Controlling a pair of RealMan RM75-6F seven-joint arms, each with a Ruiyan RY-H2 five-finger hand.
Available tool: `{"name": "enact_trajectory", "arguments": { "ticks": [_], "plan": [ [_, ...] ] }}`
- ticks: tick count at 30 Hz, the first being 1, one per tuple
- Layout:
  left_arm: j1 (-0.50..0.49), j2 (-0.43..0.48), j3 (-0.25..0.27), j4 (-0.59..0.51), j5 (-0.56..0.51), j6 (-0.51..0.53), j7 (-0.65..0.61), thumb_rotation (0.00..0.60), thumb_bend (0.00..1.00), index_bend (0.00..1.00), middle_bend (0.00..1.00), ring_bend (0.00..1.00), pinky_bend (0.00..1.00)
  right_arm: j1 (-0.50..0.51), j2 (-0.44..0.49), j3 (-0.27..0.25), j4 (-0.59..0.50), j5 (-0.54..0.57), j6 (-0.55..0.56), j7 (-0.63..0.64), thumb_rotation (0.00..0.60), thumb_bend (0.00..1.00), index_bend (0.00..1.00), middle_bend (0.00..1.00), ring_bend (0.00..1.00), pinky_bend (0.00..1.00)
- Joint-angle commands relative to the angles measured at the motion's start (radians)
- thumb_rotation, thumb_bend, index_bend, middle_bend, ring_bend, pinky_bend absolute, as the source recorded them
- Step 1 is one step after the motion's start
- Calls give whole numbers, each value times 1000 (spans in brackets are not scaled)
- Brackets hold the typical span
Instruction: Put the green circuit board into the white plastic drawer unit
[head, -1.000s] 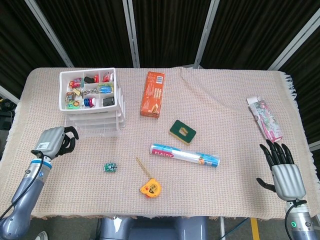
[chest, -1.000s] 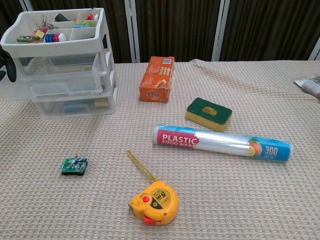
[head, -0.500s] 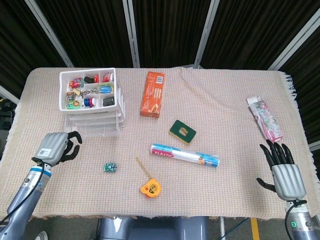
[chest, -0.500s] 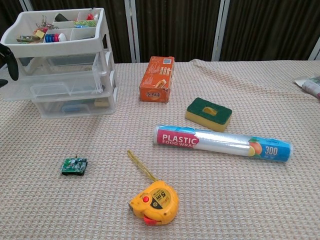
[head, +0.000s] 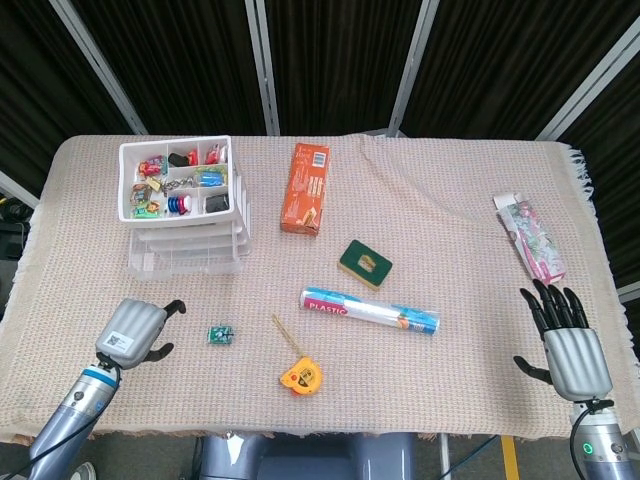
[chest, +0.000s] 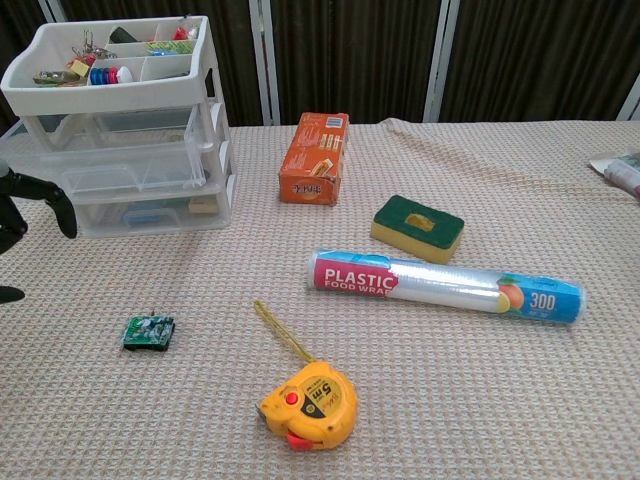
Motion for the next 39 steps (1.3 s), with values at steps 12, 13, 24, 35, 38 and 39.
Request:
{"name": "enact_trajectory", "arguments": {
  "ticks": [12,13,24,35,38,39],
  "plan": [
    [-42,-199,-30,120,-175,-40,170,600,240,347,964,901,761,1,3,-1,-4,2,-5,2,600,16,92,0,0,0],
    [-46,-209,-30,124,-184,-43,178,600,241,356,972,908,765,1,4,-1,-4,2,-5,3,600,16,92,0,0,0],
    [-79,-320,-60,197,-262,-37,236,600,247,381,998,929,779,1,6,-2,-4,0,-5,8,600,15,92,0,0,0],
    [-106,-371,-64,224,-332,-35,287,600,251,349,998,929,780,2,8,-3,-6,-1,-7,11,600,16,92,0,0,0],
    [-109,-379,-66,226,-345,-40,284,600,254,349,997,930,779,2,8,-3,-6,-1,-7,11,600,16,92,0,0,0],
    [-111,-383,-67,227,-350,-40,283,600,257,349,997,930,779,2,8,-3,-6,-1,-7,12,600,16,92,0,0,0]
  ]
}}
